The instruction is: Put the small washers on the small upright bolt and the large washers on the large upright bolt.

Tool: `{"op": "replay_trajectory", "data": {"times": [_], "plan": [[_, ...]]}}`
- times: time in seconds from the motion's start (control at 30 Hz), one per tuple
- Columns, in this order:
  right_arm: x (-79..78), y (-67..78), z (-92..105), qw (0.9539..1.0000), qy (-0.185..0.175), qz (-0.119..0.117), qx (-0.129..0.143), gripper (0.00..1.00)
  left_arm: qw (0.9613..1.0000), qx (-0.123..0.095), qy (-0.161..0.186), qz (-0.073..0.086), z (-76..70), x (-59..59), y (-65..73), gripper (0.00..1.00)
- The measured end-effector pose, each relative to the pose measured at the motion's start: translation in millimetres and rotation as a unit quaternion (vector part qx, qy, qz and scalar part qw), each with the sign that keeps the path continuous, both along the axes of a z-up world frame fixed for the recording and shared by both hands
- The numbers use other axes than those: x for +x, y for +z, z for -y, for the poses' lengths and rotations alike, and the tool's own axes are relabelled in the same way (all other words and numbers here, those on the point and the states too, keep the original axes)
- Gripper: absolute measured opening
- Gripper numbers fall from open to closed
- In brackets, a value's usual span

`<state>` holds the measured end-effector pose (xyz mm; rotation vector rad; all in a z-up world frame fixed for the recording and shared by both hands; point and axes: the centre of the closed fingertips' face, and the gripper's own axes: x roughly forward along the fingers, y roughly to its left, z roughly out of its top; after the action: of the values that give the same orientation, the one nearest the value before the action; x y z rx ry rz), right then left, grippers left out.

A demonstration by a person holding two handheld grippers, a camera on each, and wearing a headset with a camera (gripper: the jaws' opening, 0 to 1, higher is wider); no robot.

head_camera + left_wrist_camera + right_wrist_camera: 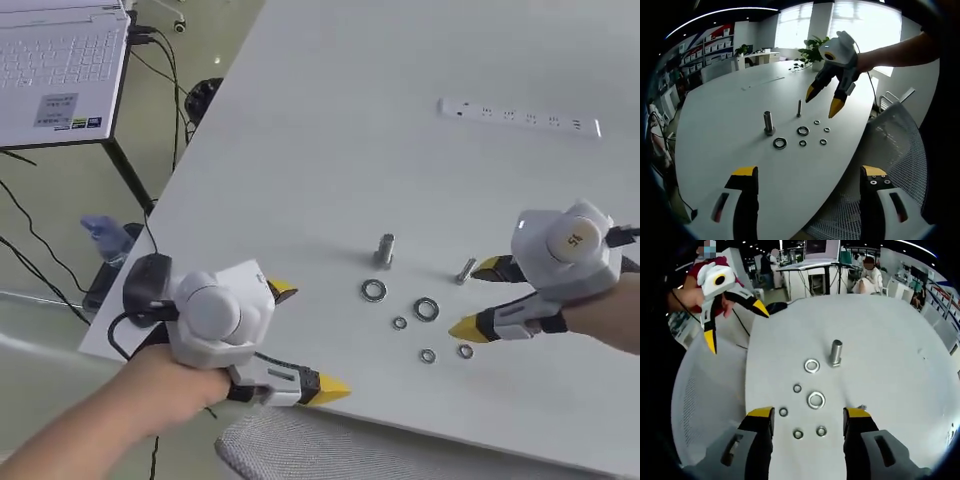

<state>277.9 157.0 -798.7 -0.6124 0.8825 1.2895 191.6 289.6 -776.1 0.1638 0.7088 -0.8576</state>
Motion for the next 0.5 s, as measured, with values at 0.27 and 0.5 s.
{"op": "replay_trajectory", "data": {"times": [0.27,0.5], "plan": [[7.1,-5.9,-12.3,0.9995,0.025,0.005,-0.018,0.55,0.9999,-0.009,0.009,0.008,-2.2,5.1,3.9,0.84],[9.3,-19.1,-19.4,0.9983,0.042,0.0,-0.041,0.52,0.9995,-0.022,0.013,0.019,-3.7,8.5,10.8,0.88]]}}
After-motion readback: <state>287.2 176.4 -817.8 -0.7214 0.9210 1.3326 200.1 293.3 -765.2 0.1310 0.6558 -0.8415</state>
